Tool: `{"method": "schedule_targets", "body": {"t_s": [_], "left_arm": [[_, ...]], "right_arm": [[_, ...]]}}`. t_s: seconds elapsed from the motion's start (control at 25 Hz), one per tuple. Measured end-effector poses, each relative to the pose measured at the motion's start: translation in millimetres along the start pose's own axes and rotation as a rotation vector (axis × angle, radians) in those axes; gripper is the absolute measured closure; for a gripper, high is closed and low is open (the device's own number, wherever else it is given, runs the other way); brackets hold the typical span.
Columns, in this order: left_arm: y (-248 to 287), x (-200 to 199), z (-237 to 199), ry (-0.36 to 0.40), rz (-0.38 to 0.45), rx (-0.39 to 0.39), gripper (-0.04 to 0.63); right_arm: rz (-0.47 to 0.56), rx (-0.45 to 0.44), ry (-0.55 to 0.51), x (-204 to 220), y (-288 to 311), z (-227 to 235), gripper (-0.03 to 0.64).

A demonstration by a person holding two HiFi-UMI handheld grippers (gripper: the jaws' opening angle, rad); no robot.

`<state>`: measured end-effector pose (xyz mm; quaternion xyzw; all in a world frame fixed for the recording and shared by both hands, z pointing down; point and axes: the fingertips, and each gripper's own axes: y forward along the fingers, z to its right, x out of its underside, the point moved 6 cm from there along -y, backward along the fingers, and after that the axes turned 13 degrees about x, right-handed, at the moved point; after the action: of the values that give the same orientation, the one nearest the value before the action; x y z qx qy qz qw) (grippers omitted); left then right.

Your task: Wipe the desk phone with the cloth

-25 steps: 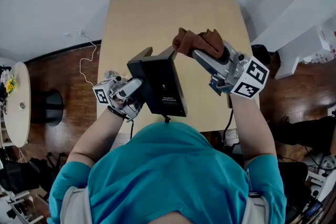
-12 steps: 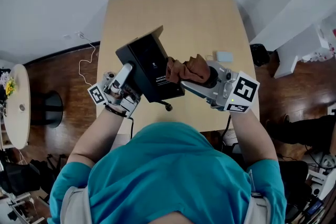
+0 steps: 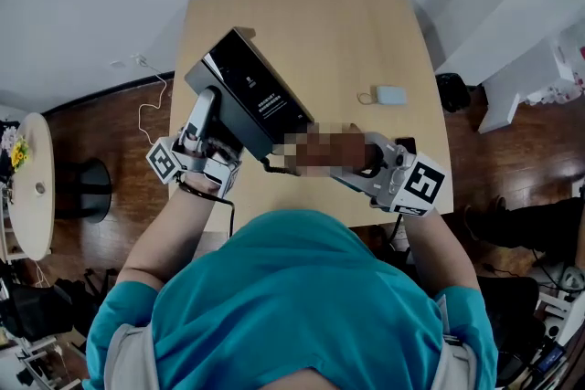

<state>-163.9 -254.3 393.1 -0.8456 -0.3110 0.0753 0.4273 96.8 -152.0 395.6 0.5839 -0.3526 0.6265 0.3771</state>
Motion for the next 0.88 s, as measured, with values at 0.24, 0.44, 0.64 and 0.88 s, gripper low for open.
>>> {"method": "schedule_targets", "body": {"t_s": [0.24, 0.44, 0.64, 0.88], "left_arm": [[5.4, 6.5, 2.1, -0.013, -0.024, 0.010, 0.410], [5.7, 19.5, 5.3, -0.019, -0.057, 0.021, 0.408], [3.0, 12.3, 7.3, -0.019, -0.052, 0.062, 0.409], [6.8, 33.1, 3.7, 0.006, -0.166, -0.043, 0.410]], "right_arm": [[-0.019, -0.025, -0.033, 10.4, 38.5, -19.7, 0.480], [0.037, 0.076, -0.004, 0.3, 14.2, 0.9, 0.480], [0.134, 0.210, 0.066, -25.0, -12.1, 43.1, 0.480], [0.110, 0.174, -0.301, -81.5, 2.0, 6.2, 0.480]]}}
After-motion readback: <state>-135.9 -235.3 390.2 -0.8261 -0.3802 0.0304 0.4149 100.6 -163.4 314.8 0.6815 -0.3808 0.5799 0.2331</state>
